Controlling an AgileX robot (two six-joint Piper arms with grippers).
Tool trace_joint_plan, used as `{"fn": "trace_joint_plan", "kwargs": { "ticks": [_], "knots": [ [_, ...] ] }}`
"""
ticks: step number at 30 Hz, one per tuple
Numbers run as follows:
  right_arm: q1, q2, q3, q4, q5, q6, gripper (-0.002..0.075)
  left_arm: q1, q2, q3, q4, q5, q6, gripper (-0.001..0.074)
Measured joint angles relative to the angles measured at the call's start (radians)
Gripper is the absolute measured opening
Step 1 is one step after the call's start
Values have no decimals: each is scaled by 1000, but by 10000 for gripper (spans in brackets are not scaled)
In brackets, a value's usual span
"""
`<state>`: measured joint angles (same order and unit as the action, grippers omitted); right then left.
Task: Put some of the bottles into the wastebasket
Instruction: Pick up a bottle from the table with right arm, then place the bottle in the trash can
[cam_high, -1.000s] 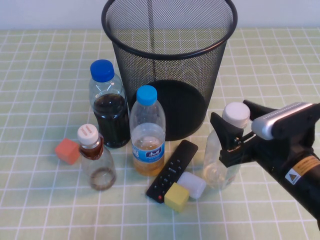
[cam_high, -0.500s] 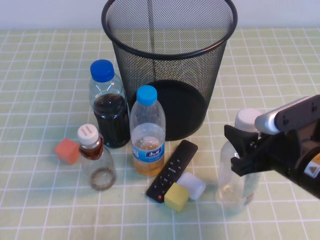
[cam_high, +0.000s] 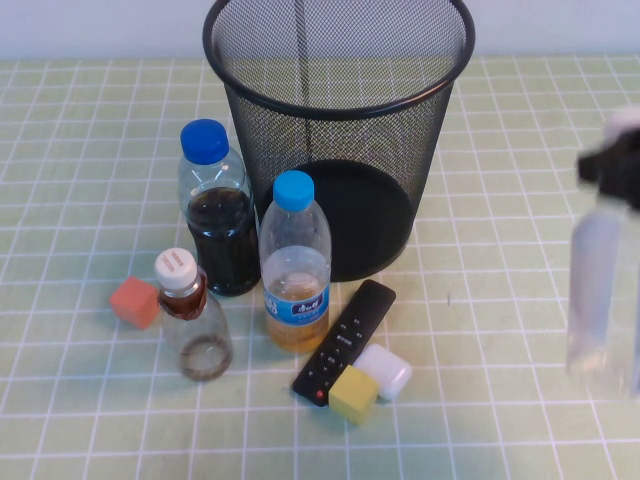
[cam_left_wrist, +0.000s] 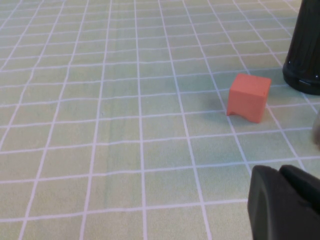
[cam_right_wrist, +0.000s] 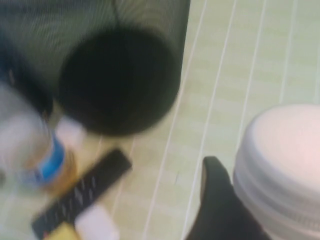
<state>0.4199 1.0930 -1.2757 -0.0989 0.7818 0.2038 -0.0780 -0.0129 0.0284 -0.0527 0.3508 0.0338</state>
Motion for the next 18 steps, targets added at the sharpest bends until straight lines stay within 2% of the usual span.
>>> {"fn": "trace_joint_plan", "kwargs": {
  "ticks": [7, 14, 18],
  "knots": [
    [0, 121, -485, 12, 40, -48, 0, 0, 0, 0, 0, 0, 0, -5],
    [4, 407, -950, 199, 27, -218, 0, 0, 0, 0, 0, 0, 0, -5],
    [12, 590, -1137, 249, 27, -272, 0, 0, 0, 0, 0, 0, 0, -4]
  ]
}}
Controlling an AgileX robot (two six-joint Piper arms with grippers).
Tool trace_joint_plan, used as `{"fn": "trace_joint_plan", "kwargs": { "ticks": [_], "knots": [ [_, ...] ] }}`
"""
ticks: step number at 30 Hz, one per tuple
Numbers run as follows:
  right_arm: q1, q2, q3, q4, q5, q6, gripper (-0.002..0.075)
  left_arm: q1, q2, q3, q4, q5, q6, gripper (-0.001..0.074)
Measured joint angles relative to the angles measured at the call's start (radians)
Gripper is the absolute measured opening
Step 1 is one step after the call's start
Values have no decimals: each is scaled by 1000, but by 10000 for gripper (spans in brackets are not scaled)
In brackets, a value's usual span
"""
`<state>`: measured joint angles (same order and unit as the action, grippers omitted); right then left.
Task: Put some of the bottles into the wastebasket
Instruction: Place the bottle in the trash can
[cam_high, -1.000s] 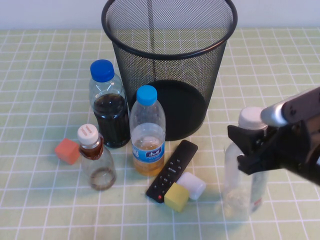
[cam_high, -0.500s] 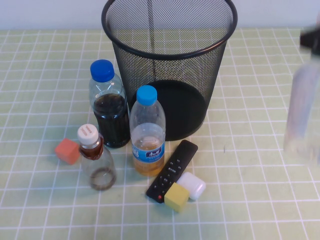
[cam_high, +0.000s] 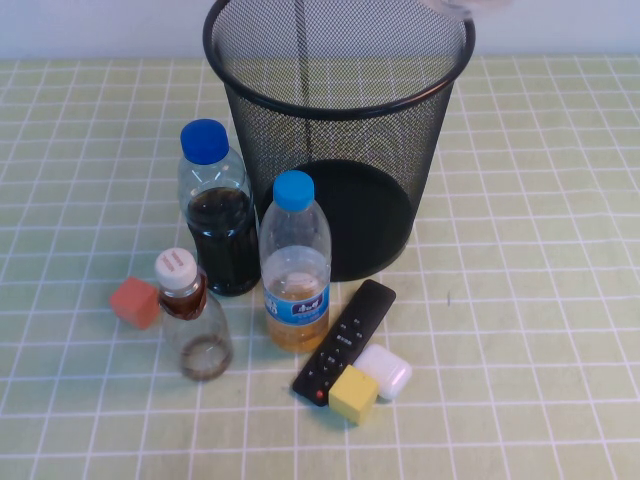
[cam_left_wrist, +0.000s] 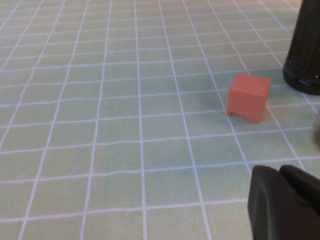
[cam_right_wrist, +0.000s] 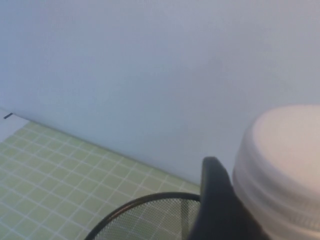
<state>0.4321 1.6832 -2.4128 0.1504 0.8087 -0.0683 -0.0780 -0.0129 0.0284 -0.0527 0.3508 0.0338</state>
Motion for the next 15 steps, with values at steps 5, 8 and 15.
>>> {"fn": "trace_joint_plan", "kwargs": {
  "ticks": [5, 8, 15],
  "knots": [
    [12, 180, -88, 70, -20, -34, 0, 0, 0, 0, 0, 0, 0, -5],
    [12, 273, -88, 82, -54, -55, 0, 0, 0, 0, 0, 0, 0, -5],
    [12, 427, -88, 88, -24, -59, 0, 0, 0, 0, 0, 0, 0, -5]
  ]
}}
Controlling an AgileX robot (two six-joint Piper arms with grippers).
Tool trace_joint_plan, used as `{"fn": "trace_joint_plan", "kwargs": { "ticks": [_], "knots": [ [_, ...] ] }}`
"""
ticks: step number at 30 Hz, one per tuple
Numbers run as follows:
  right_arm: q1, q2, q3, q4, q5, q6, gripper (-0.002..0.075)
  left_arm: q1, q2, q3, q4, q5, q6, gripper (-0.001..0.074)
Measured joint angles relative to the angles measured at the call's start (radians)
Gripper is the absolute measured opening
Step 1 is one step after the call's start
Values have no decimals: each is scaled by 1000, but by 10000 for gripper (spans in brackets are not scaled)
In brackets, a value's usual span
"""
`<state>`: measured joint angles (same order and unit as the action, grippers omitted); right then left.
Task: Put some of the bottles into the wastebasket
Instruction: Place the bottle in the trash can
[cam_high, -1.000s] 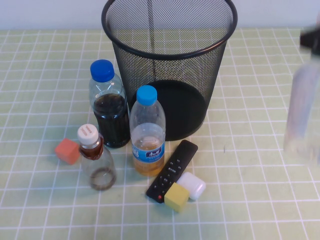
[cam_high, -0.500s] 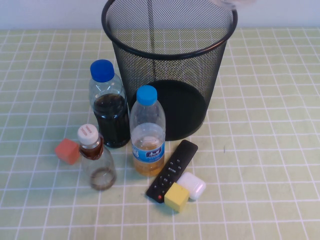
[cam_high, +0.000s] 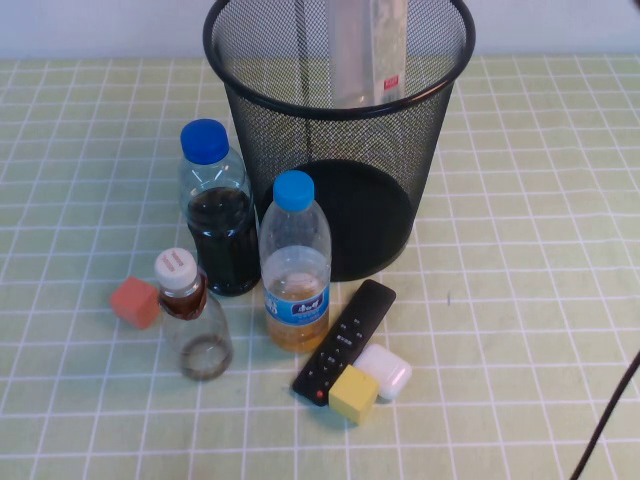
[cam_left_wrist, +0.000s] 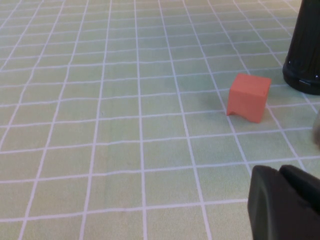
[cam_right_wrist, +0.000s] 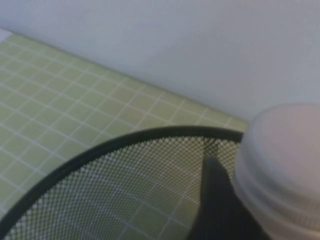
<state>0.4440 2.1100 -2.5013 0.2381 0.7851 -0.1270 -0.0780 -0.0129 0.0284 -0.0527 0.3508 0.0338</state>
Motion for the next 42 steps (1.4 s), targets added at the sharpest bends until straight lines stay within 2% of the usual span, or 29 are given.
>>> {"fn": "trace_joint_plan", "kwargs": {
  "ticks": [11, 13, 16, 18, 27, 33, 42],
  "knots": [
    [20, 111, 0, -72, 146, 0, 17, 0, 0, 0, 0, 0, 0, -4],
    [20, 116, 0, -71, 172, 0, 99, 0, 0, 0, 0, 0, 0, -5],
    [21, 117, 37, -73, 215, 0, 308, 0, 0, 0, 0, 0, 0, -5],
    [22, 117, 34, -73, 237, 14, 389, 0, 0, 0, 0, 0, 0, -5],
    [24, 66, 34, -84, 269, 46, 309, 0, 0, 0, 0, 0, 0, -4],
    [24, -62, 28, -96, 334, 46, 186, 0, 0, 0, 0, 0, 0, -4],
    [24, -71, 19, -128, 335, 60, 196, 0, 0, 0, 0, 0, 0, -5]
  ]
}}
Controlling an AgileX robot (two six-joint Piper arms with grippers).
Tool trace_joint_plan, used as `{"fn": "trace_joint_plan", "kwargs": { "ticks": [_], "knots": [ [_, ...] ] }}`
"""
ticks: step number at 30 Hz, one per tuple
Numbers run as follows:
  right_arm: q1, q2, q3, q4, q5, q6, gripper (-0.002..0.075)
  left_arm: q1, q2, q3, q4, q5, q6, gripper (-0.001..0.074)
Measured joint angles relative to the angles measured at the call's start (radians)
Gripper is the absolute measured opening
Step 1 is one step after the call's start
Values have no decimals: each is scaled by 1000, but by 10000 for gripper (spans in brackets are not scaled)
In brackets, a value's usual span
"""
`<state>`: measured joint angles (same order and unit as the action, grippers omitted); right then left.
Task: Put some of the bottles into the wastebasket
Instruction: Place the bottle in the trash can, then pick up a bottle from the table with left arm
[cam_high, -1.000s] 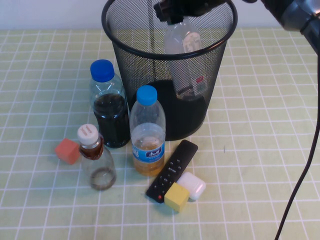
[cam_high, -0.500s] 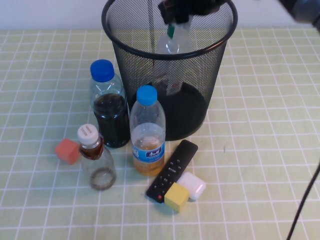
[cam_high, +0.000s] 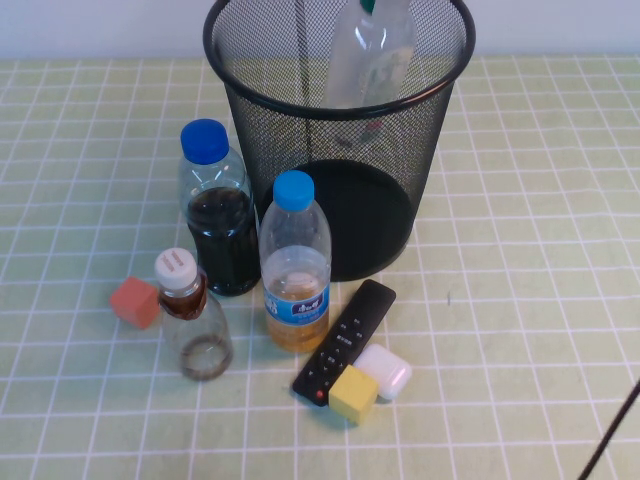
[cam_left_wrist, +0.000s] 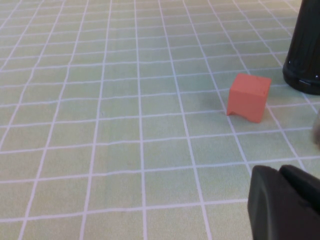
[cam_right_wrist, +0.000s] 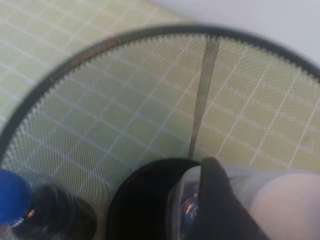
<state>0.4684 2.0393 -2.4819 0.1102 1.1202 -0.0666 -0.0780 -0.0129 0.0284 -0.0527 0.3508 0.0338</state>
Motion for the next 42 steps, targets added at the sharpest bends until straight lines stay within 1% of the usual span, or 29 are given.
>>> {"fn": "trace_joint_plan", "kwargs": {
  "ticks": [6, 8, 9, 10, 11, 12, 13, 14, 15, 17, 18, 20, 21, 22, 23, 24, 25, 26, 27, 28, 29, 30, 32, 36, 37, 42],
  "knots": [
    [0, 69, 0, 0, 13, 16, 202, 0, 0, 0, 0, 0, 0, -5],
    [0, 84, 0, 0, 13, 21, 235, 0, 0, 0, 0, 0, 0, -5],
    [0, 94, 0, 0, 15, 23, 279, 0, 0, 0, 0, 0, 0, -4],
    [0, 101, 0, 0, 64, 20, 340, 0, 0, 0, 0, 0, 0, -5],
    [0, 103, 0, 0, 17, 25, 412, 0, 0, 0, 0, 0, 0, -5],
    [0, 105, 0, 0, 17, 35, 479, 0, 0, 0, 0, 0, 0, -4],
    [0, 107, 0, 0, 17, 46, 526, 0, 0, 0, 0, 0, 0, -4],
    [0, 107, 0, -2, 19, 51, 543, 0, 0, 0, 0, 0, 0, -5],
    [0, 107, 0, -1, 22, 52, 539, 0, 0, 0, 0, 0, 0, -4],
    [0, 103, 0, -9, 69, 46, 514, 0, 0, 0, 0, 0, 0, -5],
    [0, 96, 0, -16, 43, 56, 496, 0, 0, 0, 0, 0, 0, -5],
    [0, 78, 0, -25, 83, 56, 456, 0, 0, 0, 0, 0, 0, -5],
    [0, 65, 0, -32, 116, 56, 424, 0, 0, 0, 0, 0, 0, -5],
    [0, 49, 0, -36, 156, 54, 379, 0, 0, 0, 0, 0, 0, -4],
    [0, 35, 0, -38, 132, 57, 321, 0, 0, 0, 0, 0, 0, -5],
    [0, 17, 0, -40, 181, 53, 251, 0, 0, 0, 0, 0, 0, -5],
    [0, -3, 4, -44, 181, 50, 177, 0, 0, 0, 0, 0, 0, -5],
    [0, -22, 9, -45, 139, 57, 118, 0, 0, 0, 0, 0, 0, -5],
    [0, -46, 20, -47, 181, 50, 49, 0, 0, 0, 0, 0, 0, -5],
    [0, -70, 30, -49, 181, 61, -5, 0, 0, 0, 0, 0, 0, -5],
    [0, -93, 39, -54, 181, 74, -5, 0, 0, 0, 0, 0, 0, -5],
    [0, -117, 51, -62, 143, 67, -3, 0, 0, 0, 0, 0, 0, -5],
    [0, -167, 90, -82, 146, 80, -3, 0, 0, 0, 0, 0, 0, -5],
    [0, -306, 231, -125, 146, 105, -3, 0, 0, 0, 0, 0, 0, -5],
    [0, -347, 275, -135, 181, 120, -3, 0, 0, 0, 0, 0, 0, -5],
    [0, -518, 446, -159, 151, 125, -3, 0, 0, 0, 0, 0, 0, -4]
  ]
}}
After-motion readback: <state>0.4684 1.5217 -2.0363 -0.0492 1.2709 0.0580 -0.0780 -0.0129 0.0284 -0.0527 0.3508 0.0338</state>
